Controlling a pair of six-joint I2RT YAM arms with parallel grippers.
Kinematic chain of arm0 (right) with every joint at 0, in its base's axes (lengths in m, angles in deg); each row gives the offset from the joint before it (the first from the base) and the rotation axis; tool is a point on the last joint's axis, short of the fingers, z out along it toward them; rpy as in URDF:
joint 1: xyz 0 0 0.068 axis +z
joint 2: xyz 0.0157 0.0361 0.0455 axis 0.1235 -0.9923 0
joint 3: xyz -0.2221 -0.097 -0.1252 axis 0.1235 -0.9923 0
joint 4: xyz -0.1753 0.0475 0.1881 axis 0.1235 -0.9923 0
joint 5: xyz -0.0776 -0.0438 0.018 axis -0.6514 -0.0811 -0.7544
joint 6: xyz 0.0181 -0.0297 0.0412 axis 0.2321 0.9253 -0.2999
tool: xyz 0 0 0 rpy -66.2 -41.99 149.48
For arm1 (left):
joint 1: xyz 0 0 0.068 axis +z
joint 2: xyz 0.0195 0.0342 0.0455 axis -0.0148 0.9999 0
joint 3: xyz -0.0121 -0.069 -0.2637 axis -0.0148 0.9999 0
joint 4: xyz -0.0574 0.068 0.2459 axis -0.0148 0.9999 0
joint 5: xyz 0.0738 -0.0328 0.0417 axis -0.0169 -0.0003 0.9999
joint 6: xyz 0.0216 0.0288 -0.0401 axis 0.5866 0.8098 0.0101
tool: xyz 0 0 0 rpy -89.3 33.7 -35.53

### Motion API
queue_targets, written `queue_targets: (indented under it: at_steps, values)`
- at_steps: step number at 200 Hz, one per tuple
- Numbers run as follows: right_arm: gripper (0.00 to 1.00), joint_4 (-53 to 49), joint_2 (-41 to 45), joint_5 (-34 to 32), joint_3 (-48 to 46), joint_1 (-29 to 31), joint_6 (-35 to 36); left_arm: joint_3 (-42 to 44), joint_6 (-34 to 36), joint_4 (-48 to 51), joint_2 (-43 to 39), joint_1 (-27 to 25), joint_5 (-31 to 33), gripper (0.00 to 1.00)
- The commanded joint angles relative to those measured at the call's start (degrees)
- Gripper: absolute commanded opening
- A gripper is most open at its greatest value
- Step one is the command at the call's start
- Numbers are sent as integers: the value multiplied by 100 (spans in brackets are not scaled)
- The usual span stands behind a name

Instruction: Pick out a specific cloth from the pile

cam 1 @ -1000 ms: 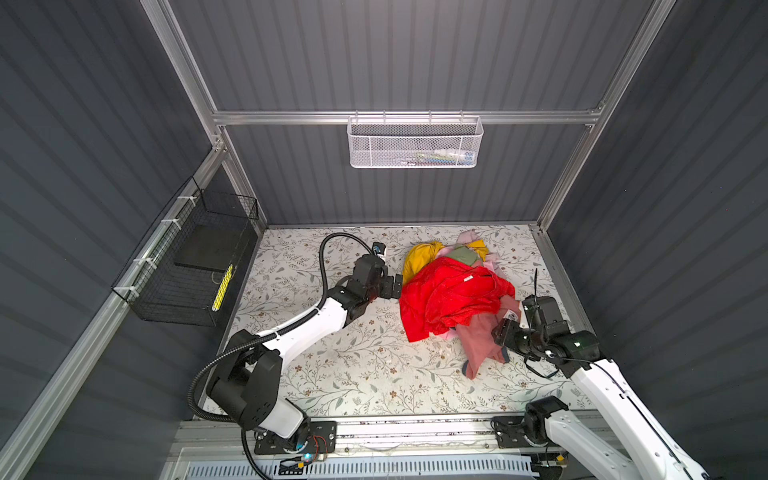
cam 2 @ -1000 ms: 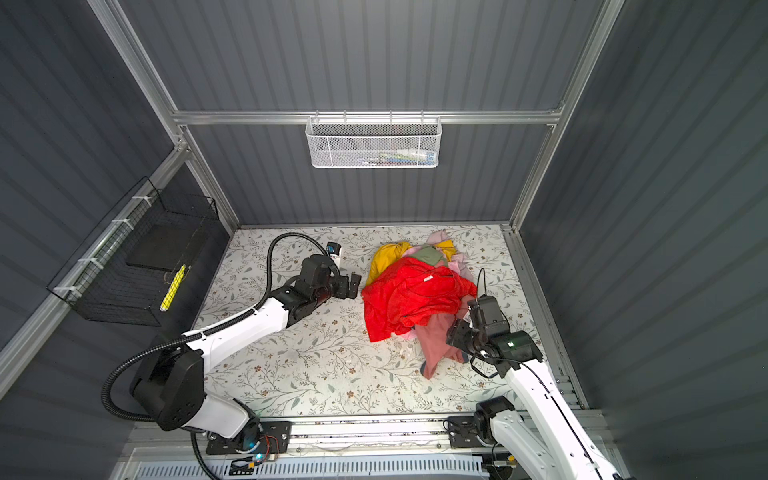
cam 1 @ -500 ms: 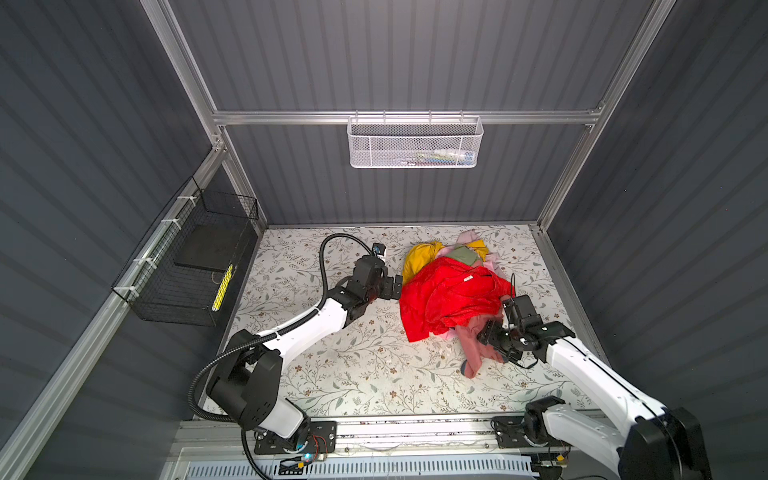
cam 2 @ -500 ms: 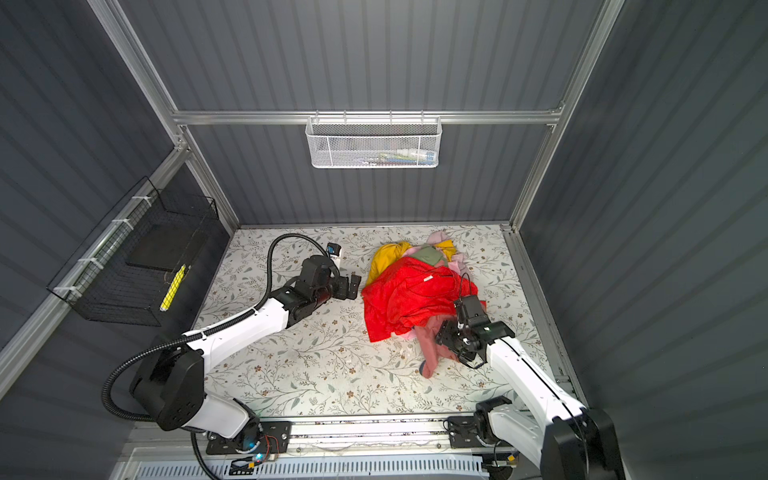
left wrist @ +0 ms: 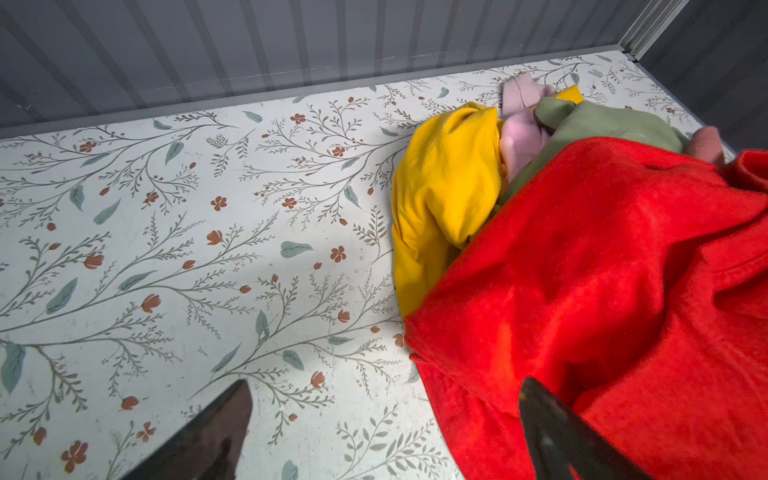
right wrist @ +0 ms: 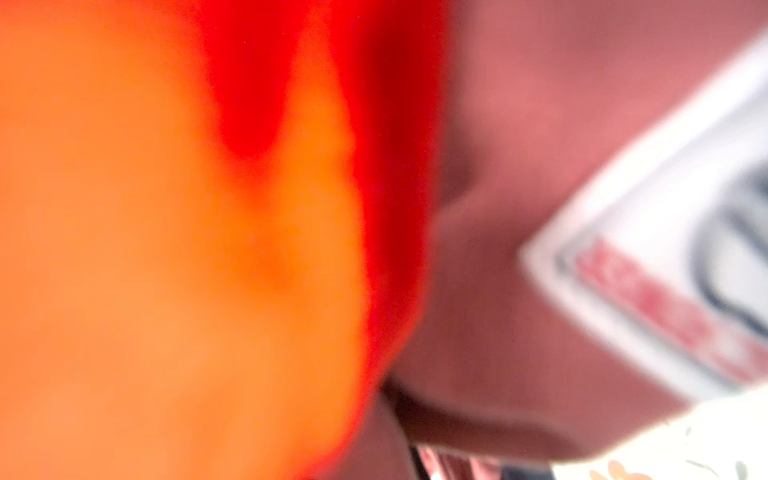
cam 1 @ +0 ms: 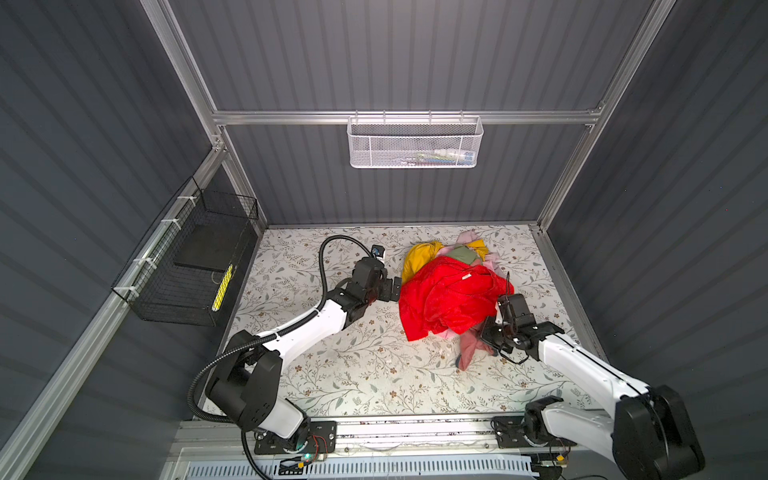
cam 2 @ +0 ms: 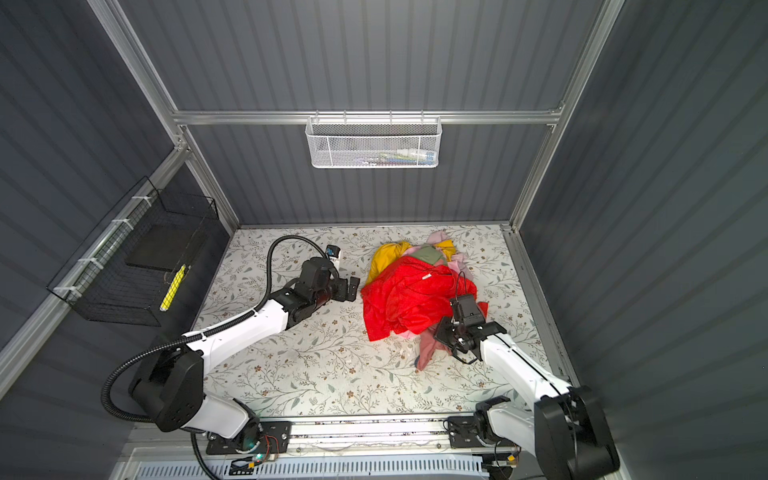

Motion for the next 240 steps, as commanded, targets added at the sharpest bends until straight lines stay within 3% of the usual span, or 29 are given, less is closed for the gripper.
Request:
queue_targets:
  at_steps: [1, 47, 103, 190, 212, 240]
  values:
    - [0, -139, 732, -220, 621, 99, 523, 78, -52, 61, -189, 12, 135, 100]
    - [0, -1034, 1676, -422, 1660, 137, 881, 8, -12, 79, -190, 12, 95, 100]
    - [0, -1365, 1622, -368, 2912, 164, 1353, -95, 56, 96, -240, 12, 51, 100]
    - [0, -2065, 229, 90, 4962, 166, 2035, -299, -80, 44, -294, 12, -491, 100]
    - [0, -2242, -424, 441, 5076, 165, 2138, -330, -120, 35, -271, 12, -563, 100]
    - [0, -2372, -1243, 399, 4918, 157, 2218, -265, -177, 69, -353, 12, -658, 100]
